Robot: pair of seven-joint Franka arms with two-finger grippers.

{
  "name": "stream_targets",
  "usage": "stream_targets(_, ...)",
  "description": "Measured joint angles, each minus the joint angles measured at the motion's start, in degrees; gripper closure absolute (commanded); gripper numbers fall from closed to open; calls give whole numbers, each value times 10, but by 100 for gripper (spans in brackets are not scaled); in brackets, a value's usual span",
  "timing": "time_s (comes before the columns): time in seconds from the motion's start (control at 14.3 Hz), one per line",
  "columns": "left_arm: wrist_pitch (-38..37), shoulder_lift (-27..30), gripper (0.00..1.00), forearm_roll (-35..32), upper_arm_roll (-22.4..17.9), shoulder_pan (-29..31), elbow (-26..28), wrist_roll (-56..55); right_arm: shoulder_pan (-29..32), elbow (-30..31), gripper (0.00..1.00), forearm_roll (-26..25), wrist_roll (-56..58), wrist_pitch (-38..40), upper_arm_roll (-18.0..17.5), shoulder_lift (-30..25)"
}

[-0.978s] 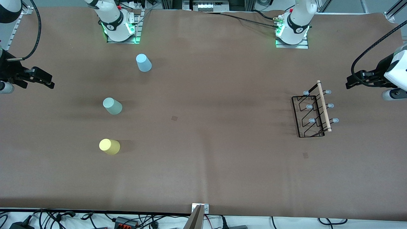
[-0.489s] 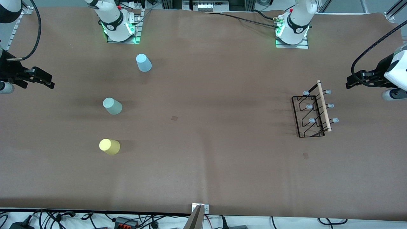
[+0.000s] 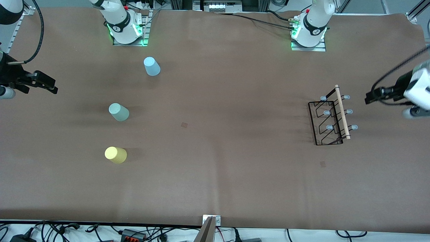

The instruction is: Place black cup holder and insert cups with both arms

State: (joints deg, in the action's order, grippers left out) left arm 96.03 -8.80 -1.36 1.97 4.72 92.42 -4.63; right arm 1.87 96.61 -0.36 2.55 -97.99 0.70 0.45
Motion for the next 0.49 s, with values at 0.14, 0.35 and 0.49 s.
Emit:
stream_targets(0.14, 59, -5, 0, 0, 2, 0, 48, 0, 0, 0, 0, 0, 0, 0, 0, 0)
stream_targets(0.35, 130, -4, 0, 0, 3, 0, 117, -1, 0, 0, 0, 0, 0, 0, 0, 0)
stream_targets(0.49, 183, -3, 0, 0, 3, 0, 161, -4, 0, 1, 0, 0, 0, 0, 0, 1)
